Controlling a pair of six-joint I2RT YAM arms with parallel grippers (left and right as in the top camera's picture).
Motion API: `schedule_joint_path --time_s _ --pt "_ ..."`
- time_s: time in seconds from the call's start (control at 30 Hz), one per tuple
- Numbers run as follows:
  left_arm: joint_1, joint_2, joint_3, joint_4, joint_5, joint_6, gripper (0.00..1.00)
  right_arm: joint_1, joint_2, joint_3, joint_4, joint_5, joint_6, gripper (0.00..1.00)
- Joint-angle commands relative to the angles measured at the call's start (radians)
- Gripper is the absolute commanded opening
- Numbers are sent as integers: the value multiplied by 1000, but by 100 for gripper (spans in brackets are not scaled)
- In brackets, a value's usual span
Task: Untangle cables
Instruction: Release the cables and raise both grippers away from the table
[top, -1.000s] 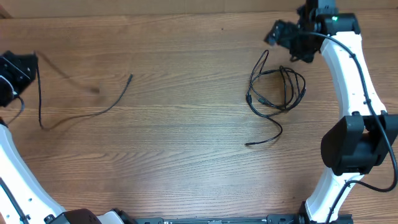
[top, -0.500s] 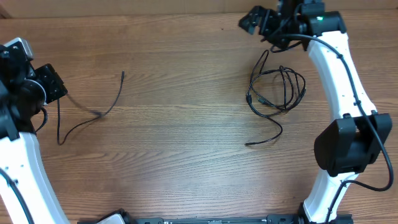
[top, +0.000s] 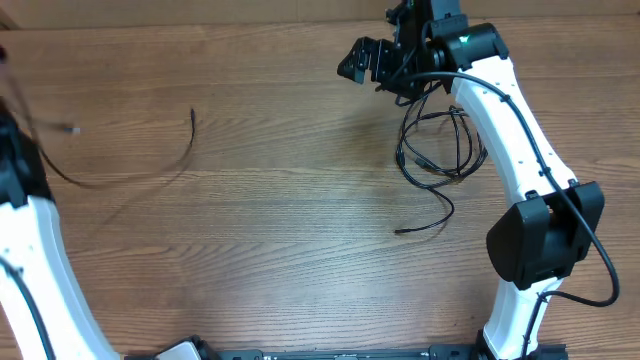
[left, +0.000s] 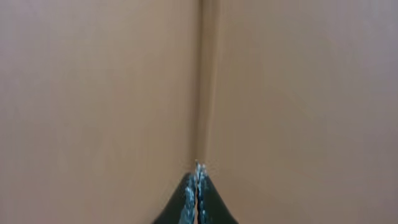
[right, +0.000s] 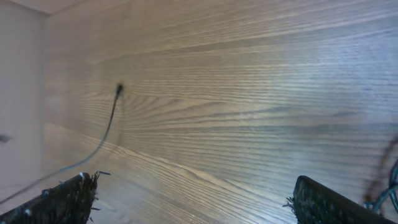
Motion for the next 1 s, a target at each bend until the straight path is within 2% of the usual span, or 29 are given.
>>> schedule_joint_path --time_s 0.0,0.13,0.23,0.27,0.5,0.53,0.57,0.6,0.63,0.67,0.7,0.87,0.97 --pt "2 150 74 123 -137 56 4 23 -8 16 -11 71 -3 100" --pt "11 381 265 80 -128 55 4 45 -8 16 -14 71 -3 100" --pt "5 546 426 -121 -84 48 4 64 -8 16 -8 72 -3 100" --pt "-5 615 487 -245 -30 45 4 73 -8 16 8 86 -3 100" --pt "-53 682 506 -582 108 -56 4 83 -8 16 91 151 -3 100" --pt "-57 682 506 -630 129 -63 8 83 -8 16 104 154 -3 100" --pt "-60 682 506 -672 149 -65 25 83 -8 16 115 158 -3 100" --pt "-62 682 506 -717 174 -65 58 83 -8 16 127 158 -3 100" --pt "-64 682 506 -758 196 -66 81 83 -8 16 135 158 -3 100" --pt "-64 682 506 -796 217 -71 88 83 -8 16 143 158 -3 100" --pt "-65 682 506 -837 230 -85 93 83 -8 16 152 158 -3 100" --pt "-65 682 506 -1029 242 -170 98 83 -8 16 181 158 -3 100" --pt "-67 668 506 -1115 272 -155 100 83 -8 16 179 158 -3 100"
